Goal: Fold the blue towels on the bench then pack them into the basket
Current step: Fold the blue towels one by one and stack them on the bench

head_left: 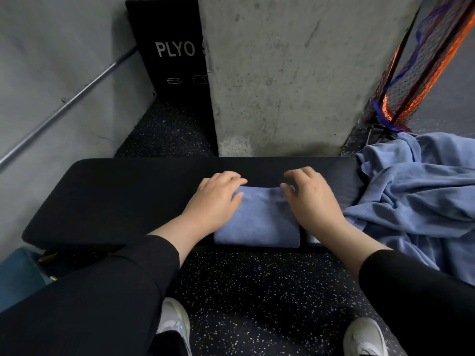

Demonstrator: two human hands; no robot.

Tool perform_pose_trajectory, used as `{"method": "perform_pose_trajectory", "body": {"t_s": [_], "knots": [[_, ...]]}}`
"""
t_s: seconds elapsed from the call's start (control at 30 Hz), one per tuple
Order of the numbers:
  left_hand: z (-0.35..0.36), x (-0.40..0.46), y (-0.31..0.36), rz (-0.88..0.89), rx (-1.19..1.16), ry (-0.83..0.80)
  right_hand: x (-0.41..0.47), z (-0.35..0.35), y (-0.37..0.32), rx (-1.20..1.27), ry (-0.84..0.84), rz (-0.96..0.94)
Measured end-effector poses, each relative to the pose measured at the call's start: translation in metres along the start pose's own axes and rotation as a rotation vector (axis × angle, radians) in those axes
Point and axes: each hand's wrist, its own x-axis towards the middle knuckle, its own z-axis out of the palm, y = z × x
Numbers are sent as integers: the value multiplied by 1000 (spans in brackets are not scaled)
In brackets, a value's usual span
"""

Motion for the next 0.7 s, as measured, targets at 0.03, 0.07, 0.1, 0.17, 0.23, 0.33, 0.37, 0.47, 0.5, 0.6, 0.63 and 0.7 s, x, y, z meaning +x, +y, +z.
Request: {"method": "perform_pose_trajectory", "body": {"t_s": [0.03,0.07,0.1,0.17,0.23,0.33,0.37,0.47,0.5,0.6,0.63,0.7], "knots": [[0,-1,1,42,16,-19,-4,-2,-7,-2,0,-84],[0,-3,2,71,35,-49,-9,-3,-13,-2,-22,-164],[1,-6,3,89,62,-91,-15,-1,-17,-12,-55,-238],[5,-14,3,105,144,-210,-31,8,-18,-88,-224,-329],[10,-23,0,85,208,-355,-44,16,-11,-219,-477,-289],[11,-29,-7,46,212,-446,-49,18,1,-277,-578,-205],[10,-31,-8,37,208,-454,-48,16,1,-273,-577,-195],[5,-33,-15,17,197,-472,-46,10,1,-289,-600,-173],[4,-35,-18,10,188,-476,-46,8,3,-286,-610,-168],[2,-41,-28,24,210,-415,-45,2,10,-233,-543,-203],[0,-43,-29,57,230,-354,-46,-2,12,-203,-468,-246],[-6,-47,-29,145,224,-206,-50,-7,18,-166,-342,-371]]}}
